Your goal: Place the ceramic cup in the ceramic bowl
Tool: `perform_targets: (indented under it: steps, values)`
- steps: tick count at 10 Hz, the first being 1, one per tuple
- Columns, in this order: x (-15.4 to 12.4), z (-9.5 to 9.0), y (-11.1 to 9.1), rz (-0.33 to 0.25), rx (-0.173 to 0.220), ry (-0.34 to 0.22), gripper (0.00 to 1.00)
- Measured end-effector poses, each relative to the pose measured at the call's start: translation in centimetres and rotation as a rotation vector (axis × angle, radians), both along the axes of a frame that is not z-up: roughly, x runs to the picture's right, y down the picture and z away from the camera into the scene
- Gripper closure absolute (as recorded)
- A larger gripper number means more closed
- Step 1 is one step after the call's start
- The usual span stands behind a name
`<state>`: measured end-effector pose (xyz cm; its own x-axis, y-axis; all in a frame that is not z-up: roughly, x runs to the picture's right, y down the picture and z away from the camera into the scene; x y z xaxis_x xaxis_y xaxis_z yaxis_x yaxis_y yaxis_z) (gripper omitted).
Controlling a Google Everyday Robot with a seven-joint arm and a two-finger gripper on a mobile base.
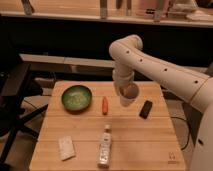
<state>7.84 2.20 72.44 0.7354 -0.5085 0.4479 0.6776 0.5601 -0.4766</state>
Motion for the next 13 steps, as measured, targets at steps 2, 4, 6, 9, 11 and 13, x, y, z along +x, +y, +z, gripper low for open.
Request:
perform_targets:
  steps: [2, 4, 6, 9, 11, 13]
  values:
    - [-1.9, 0.2, -0.1, -0.023, 0.008, -0.022, 1.0]
    - [-3.9, 0.5, -0.5, -0.039, 0.027, -0.046, 1.0]
    - [-5.6, 0.6, -0.9, -0.049, 0.037, -0.063, 1.0]
    - [-7.5, 0.9, -1.3, -0.073, 0.052, -0.086, 1.0]
    - [-10.3, 1.1, -1.5, -0.103, 0.068, -0.119, 1.0]
    - [-11.8, 1.4, -1.7, -0.125, 0.089, -0.144, 1.0]
